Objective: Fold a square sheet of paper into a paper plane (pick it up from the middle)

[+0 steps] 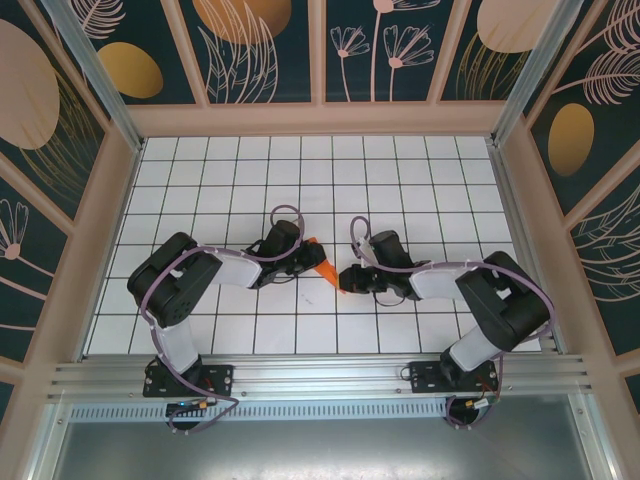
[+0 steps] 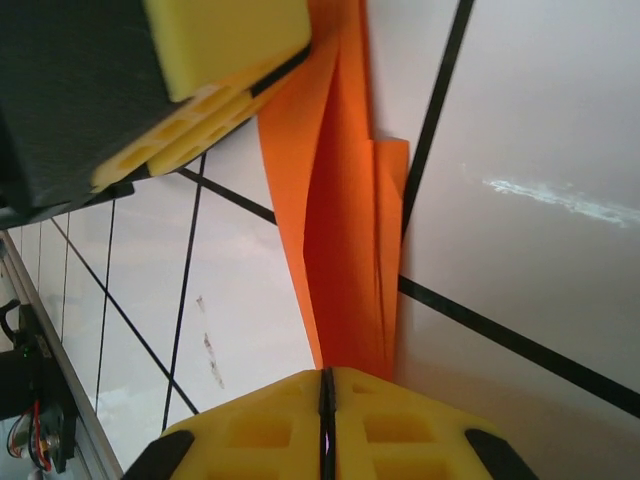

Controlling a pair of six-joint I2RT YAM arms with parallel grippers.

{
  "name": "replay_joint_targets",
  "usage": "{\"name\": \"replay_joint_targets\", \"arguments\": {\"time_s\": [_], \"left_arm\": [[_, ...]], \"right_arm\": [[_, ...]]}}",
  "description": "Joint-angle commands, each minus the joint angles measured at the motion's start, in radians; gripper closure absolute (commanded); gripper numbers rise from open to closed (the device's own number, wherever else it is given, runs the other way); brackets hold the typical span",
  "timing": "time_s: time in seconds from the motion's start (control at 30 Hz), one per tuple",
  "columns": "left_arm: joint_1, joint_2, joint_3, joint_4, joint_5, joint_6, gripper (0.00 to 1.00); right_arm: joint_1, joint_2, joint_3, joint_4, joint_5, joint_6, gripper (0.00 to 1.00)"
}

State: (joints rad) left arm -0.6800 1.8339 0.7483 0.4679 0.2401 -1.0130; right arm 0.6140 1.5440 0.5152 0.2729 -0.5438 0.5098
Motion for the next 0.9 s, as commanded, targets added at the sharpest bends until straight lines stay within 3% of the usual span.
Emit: {"name": "replay_joint_targets", "arguments": {"time_s": [0.0,0.23,0.53,0.87], "left_arm": [[0.005,0.039,-0.002,-0.064,-0.012,0.026,0.73],[0.005,0.039,0.0,-0.063,-0.012,0.028,0.73],[0.006,0.042,0.005,-0.063,-0.004,0.027,0.73],[0.005,0.042,-0.006,-0.066,-0.005,0.033,0.74]], "right_arm": [[-0.007,-0.044,0.005,-0.084,-0.001,-0.057,0.84],[-0.004,-0.032,0.008,-0.105,-0.009,-0.088,0.8],[-0.007,0.009,0.004,-0.073,-0.016,-0.067,0.95],[-0.033,0.037,-0.035,-0.053,-0.004,-0.017,0.99]]}}
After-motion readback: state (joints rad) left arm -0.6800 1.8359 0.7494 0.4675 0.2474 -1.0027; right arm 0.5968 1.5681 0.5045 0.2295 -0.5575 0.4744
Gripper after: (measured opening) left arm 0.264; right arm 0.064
